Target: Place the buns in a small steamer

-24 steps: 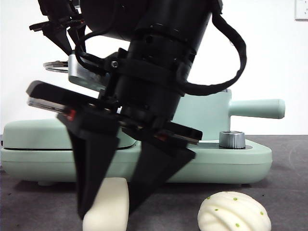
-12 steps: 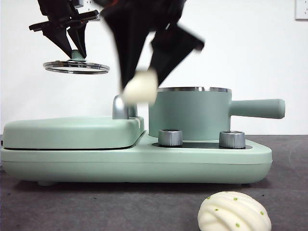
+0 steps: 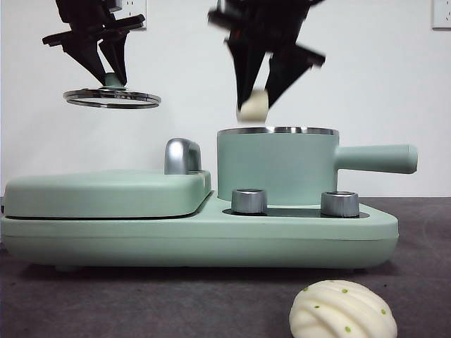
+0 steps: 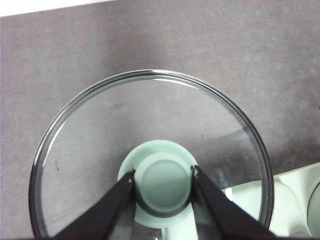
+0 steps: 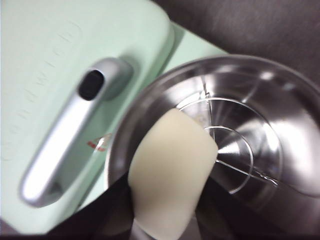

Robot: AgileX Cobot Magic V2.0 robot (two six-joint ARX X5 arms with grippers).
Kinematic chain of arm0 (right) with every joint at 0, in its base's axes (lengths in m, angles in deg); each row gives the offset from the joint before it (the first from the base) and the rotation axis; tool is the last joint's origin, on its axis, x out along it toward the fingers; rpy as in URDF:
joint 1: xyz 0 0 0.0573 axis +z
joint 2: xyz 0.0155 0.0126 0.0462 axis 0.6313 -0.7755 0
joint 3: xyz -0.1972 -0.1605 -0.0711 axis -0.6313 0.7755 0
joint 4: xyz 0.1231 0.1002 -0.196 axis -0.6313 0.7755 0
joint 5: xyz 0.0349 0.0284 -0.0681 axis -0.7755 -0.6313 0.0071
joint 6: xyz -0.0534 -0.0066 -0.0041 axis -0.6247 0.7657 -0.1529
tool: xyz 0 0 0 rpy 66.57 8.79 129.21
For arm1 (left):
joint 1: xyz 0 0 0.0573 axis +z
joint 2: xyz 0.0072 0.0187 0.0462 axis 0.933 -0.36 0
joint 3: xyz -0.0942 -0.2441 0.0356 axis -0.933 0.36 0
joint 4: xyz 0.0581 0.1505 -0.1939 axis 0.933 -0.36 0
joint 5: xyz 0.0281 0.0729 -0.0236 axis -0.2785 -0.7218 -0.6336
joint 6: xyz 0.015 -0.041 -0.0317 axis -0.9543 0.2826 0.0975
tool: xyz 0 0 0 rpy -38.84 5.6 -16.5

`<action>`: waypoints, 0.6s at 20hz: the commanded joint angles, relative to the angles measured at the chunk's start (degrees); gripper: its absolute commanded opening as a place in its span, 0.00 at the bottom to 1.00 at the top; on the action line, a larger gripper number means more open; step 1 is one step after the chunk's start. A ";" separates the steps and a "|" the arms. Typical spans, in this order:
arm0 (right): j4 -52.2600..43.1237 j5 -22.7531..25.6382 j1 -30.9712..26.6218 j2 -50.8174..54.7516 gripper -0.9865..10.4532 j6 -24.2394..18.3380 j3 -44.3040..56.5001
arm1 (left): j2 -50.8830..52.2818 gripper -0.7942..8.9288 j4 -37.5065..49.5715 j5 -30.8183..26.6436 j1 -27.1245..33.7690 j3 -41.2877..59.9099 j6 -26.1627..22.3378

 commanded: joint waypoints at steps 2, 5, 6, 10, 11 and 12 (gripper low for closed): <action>0.07 0.02 0.24 -4.66 0.22 -2.38 -1.75 | -0.26 0.10 1.44 0.07 -0.17 -2.56 0.46; 0.28 0.02 0.24 -7.13 0.22 -2.86 -1.75 | -0.26 0.10 1.44 0.07 -0.17 -2.56 0.44; 0.37 -0.09 0.22 -7.89 0.22 -2.97 -1.75 | -0.26 0.10 1.42 0.07 -0.17 -2.56 0.44; 1.86 -0.02 -0.17 -8.98 0.22 -3.50 -1.75 | -0.26 0.10 1.46 0.07 -0.17 -2.56 0.44; 1.97 0.02 -0.17 -9.16 0.23 -3.69 -1.75 | -0.26 0.10 1.49 0.07 -0.17 -2.56 0.44; 1.95 0.02 -0.17 -9.18 0.26 -3.69 -1.75 | -0.26 0.10 1.49 0.07 -0.17 -2.56 0.44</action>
